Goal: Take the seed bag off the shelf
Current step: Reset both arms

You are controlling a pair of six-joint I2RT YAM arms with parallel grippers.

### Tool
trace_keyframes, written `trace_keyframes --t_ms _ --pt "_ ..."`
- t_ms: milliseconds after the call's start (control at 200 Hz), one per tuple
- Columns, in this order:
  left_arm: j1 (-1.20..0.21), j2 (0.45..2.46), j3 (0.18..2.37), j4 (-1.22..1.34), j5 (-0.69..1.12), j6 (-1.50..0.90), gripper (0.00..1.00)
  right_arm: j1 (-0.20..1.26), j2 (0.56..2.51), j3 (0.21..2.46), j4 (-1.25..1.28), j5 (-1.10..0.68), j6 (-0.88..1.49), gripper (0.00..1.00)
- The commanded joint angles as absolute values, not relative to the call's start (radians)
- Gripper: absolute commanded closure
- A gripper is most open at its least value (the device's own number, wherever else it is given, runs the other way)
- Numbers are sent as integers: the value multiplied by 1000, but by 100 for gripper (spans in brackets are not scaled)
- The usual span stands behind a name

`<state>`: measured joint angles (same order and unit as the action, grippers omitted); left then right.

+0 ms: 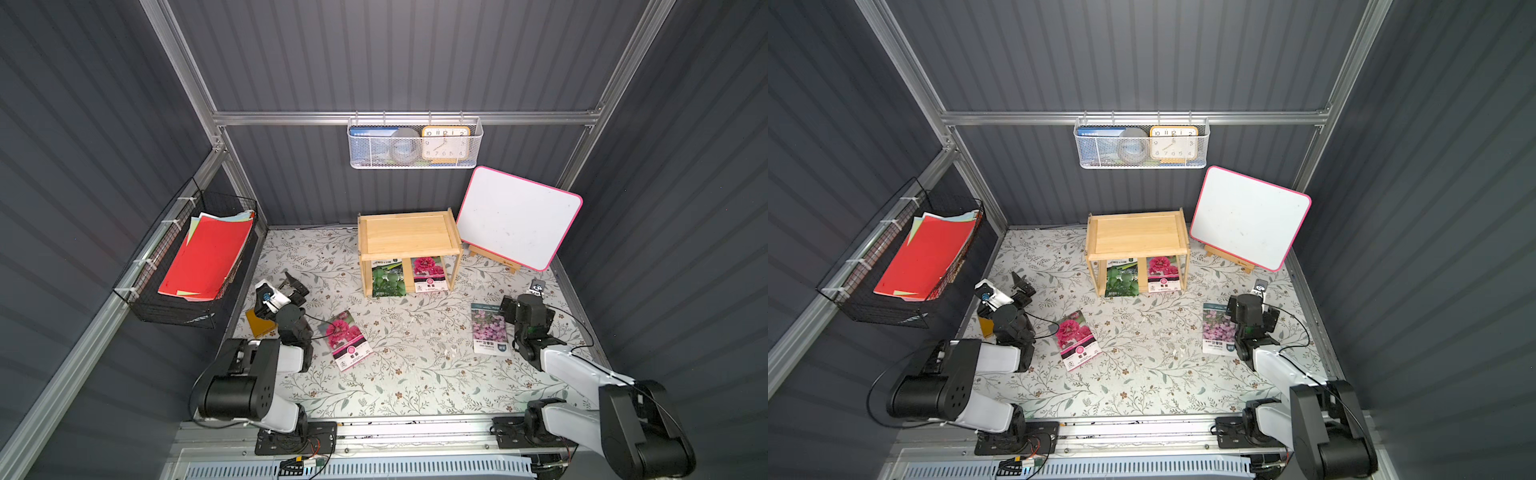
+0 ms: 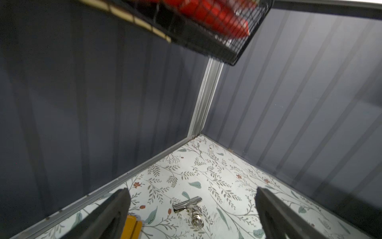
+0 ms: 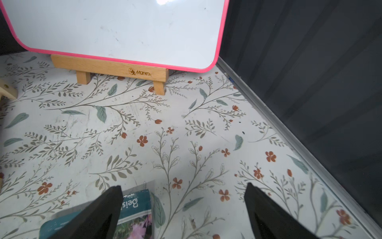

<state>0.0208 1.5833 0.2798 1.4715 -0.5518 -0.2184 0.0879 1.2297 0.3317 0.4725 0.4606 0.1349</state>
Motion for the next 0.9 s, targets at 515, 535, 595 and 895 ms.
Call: trace_keyframes --t_ms 515,535,595,895 --pt "69 1704 479 1410 -141 -109 0 19 1523 424 794 229 74 1" --pt "69 1703 480 1407 -142 -110 0 7 1543 391 897 204 68 1" --pt "69 1703 476 1409 -153 -113 0 4 1588 345 1054 247 76 1" --pt "69 1703 477 1410 -148 -112 0 5 1572 352 1016 253 86 1"
